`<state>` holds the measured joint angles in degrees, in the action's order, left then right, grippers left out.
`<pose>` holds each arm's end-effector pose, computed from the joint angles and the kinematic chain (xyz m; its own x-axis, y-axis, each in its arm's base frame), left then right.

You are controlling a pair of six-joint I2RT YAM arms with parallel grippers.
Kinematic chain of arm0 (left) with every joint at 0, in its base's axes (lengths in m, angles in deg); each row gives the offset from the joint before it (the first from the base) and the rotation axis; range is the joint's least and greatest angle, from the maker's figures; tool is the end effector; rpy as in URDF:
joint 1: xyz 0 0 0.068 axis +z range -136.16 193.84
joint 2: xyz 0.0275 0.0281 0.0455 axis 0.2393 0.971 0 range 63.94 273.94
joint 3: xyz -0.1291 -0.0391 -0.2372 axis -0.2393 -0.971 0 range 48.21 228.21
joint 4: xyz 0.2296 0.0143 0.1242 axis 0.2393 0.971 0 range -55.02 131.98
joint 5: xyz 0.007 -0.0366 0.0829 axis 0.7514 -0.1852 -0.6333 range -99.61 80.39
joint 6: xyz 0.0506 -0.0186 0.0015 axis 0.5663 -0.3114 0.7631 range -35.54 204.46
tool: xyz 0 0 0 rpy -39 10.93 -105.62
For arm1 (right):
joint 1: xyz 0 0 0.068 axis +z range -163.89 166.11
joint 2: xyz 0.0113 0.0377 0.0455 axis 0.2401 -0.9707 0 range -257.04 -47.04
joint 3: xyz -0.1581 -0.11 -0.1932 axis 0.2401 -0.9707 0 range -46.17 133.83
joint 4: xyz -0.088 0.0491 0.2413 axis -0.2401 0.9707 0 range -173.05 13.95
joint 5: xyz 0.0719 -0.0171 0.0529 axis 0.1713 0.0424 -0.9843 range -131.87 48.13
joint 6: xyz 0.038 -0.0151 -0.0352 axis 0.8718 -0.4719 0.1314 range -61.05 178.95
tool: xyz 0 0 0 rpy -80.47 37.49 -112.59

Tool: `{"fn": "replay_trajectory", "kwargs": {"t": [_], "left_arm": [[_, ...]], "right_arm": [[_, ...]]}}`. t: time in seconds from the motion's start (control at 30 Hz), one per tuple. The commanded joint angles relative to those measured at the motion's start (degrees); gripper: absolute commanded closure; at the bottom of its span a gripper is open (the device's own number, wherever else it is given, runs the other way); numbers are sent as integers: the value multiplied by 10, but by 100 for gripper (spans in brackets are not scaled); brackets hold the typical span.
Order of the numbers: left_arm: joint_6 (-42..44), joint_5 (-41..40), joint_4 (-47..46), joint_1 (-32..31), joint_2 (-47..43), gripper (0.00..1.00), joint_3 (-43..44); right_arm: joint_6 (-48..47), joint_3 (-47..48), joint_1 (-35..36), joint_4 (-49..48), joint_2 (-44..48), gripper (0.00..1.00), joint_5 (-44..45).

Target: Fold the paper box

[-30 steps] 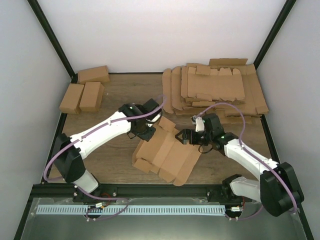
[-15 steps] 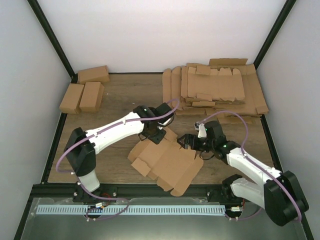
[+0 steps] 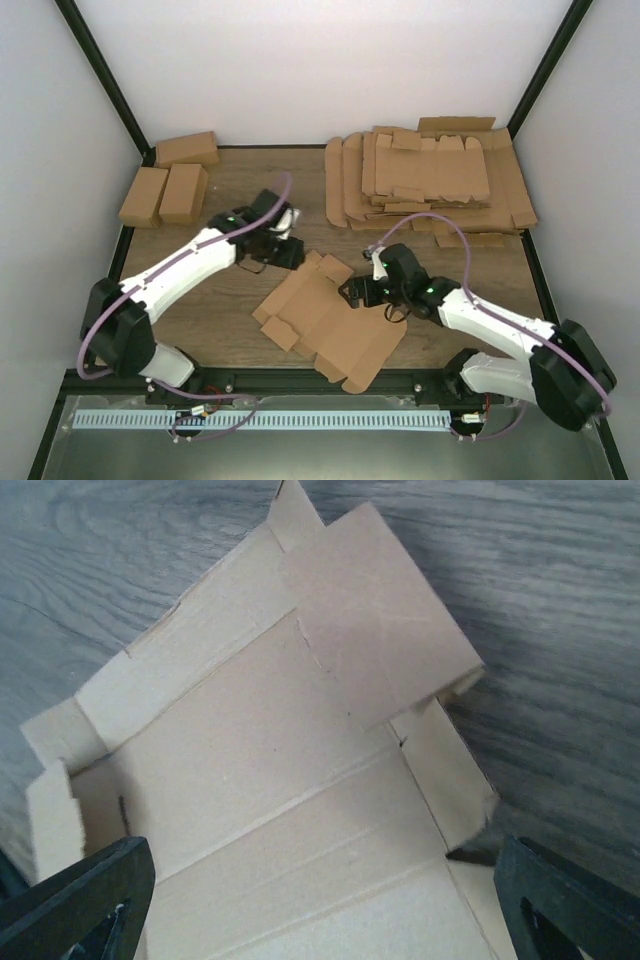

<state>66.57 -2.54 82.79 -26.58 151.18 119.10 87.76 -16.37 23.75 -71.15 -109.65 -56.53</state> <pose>0.2307 -0.2023 0.2675 -0.8622 0.3340 -0.3808 0.4407 0.8652 -0.2391 0.1640 0.1379 0.1892 -0.8415 -0.0602 -0.5369 -0.3741 0.7820 0.4986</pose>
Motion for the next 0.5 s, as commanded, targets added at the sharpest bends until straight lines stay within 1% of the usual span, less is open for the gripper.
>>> {"fn": "replay_trajectory", "kwargs": {"t": [0.0,0.07,0.17,0.3,0.47], "left_arm": [[-24,57,-66,95,-54,40,-86],[-27,59,-82,123,-69,40,-117],[-41,70,-119,151,-81,40,-165],[-66,97,-186,173,-87,40,-228],[-72,93,-225,179,-70,40,-258]], "right_arm": [[-79,56,50,-21,-62,4,107],[-104,81,73,-23,-97,2,170],[-145,127,107,-15,-153,3,253],[-202,165,140,-20,-227,7,308],[-266,189,172,-32,-306,9,353]]}}
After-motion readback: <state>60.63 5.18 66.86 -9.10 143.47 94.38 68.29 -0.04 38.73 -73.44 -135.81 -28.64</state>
